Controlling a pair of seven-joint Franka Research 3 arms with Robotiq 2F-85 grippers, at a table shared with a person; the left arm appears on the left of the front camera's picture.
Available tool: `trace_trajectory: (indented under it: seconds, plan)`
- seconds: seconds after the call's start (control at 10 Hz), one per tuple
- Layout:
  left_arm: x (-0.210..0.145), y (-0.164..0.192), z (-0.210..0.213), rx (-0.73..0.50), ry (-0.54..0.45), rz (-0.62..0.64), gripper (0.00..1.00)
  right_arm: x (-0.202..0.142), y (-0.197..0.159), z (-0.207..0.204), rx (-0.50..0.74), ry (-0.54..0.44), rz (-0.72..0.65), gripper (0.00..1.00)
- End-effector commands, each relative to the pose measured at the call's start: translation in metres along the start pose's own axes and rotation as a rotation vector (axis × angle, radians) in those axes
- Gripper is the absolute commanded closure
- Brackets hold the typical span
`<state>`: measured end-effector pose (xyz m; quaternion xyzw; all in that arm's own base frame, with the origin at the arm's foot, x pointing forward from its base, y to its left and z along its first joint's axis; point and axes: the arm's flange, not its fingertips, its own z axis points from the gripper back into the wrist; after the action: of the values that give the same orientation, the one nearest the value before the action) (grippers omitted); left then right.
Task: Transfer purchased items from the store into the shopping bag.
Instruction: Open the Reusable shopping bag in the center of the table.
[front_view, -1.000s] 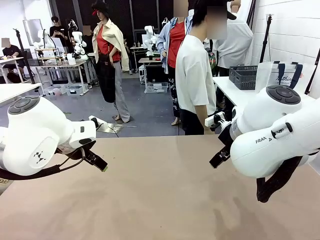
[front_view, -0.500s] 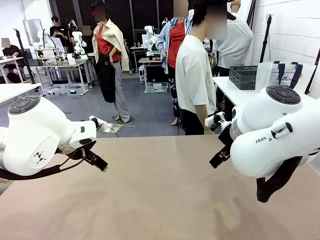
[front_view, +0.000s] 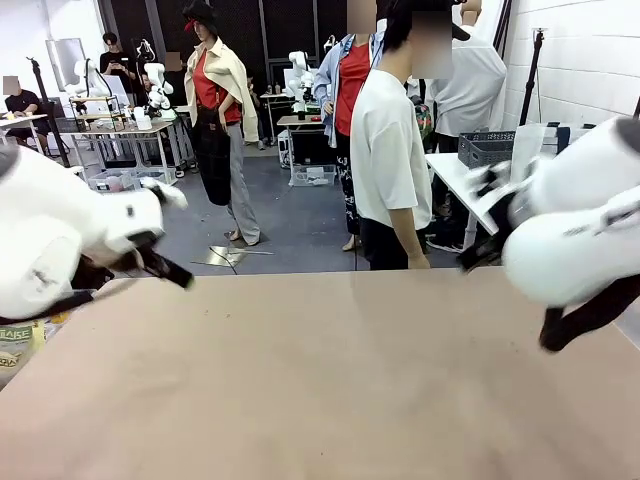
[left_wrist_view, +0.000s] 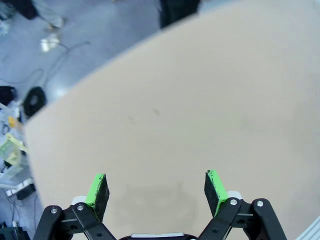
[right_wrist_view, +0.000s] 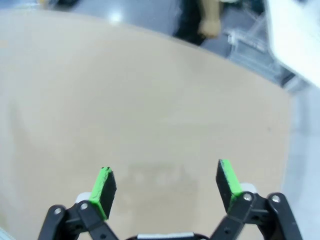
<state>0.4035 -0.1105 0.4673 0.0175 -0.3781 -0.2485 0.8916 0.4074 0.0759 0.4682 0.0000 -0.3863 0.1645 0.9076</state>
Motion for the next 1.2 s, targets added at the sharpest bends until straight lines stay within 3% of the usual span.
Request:
trace_trajectory:
  seconds: [0.0, 0.3, 0.5, 0.7, 0.8, 0.9, 1.1]
  plan:
    - [-0.056, 0.024, 0.060, 0.112, -0.049, 0.088, 0.00, -0.032, -0.064, 0.041, -0.142, -0.032, -0.199, 0.00]
    - [-0.125, 0.083, 0.094, 0.171, -0.098, 0.316, 0.00, -0.090, -0.173, 0.065, -0.152, -0.077, -0.482, 0.00]
    - [-0.167, 0.111, 0.098, 0.159, -0.134, 0.455, 0.00, -0.129, -0.215, 0.061, -0.116, -0.090, -0.622, 0.00]
    - [-0.198, 0.120, 0.097, 0.124, -0.189, 0.522, 0.00, -0.144, -0.229, 0.046, -0.075, -0.085, -0.684, 0.00]
    - [-0.199, 0.120, 0.097, 0.122, -0.197, 0.532, 0.00, -0.140, -0.229, 0.039, -0.095, -0.070, -0.678, 0.00]
    - [-0.090, 0.206, 0.100, 0.170, -0.111, 0.523, 0.00, -0.121, -0.247, 0.061, -0.127, -0.052, -0.693, 0.00]
    - [-0.090, 0.206, 0.100, 0.170, -0.111, 0.523, 0.00, -0.121, -0.247, 0.061, -0.127, -0.052, -0.693, 0.00]
